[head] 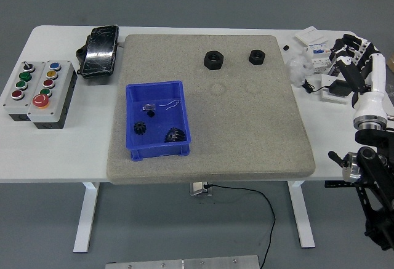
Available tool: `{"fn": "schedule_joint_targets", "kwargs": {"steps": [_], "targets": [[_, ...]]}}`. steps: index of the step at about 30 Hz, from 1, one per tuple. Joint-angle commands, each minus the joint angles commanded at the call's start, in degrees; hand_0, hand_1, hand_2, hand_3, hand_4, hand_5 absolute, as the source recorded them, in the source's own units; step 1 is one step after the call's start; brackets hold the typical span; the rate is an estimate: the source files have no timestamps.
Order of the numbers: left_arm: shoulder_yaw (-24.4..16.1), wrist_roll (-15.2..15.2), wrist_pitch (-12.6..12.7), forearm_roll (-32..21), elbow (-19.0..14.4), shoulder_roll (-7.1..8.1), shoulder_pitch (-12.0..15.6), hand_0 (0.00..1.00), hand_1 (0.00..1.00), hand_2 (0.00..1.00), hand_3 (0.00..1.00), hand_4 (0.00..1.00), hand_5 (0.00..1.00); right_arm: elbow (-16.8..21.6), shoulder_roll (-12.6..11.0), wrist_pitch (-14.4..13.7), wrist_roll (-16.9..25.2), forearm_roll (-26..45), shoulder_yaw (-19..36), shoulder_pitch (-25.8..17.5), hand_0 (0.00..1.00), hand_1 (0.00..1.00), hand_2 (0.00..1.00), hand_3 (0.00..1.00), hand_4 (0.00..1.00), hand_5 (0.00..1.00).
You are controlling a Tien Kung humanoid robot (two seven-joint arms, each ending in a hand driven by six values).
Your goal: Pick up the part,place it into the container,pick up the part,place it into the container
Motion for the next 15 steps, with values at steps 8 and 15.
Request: {"fn": "schedule_joint_targets", "kwargs": {"steps": [8, 15], "targets": [[-0.5, 0.1, 0.2, -0.8, 0.0, 0.45, 0.7, 0.663, 0.630, 0.550, 0.602, 0.699, 0.365, 0.1, 0.5, 0.1, 0.5, 1.2, 0.6, -2.4, 0.677, 0.671, 0.692, 0.664, 0.735, 0.408], [-0.4, 0.1, 0.0, -0.6, 0.0, -0.39, 0.9, 0.663, 0.630, 0.550, 0.601, 0.697, 0.367, 0.5, 0.8, -0.1, 0.8, 1.2, 2.1, -3.5, 0.673, 0.665, 0.692, 0.666, 0.736, 0.414]]}}
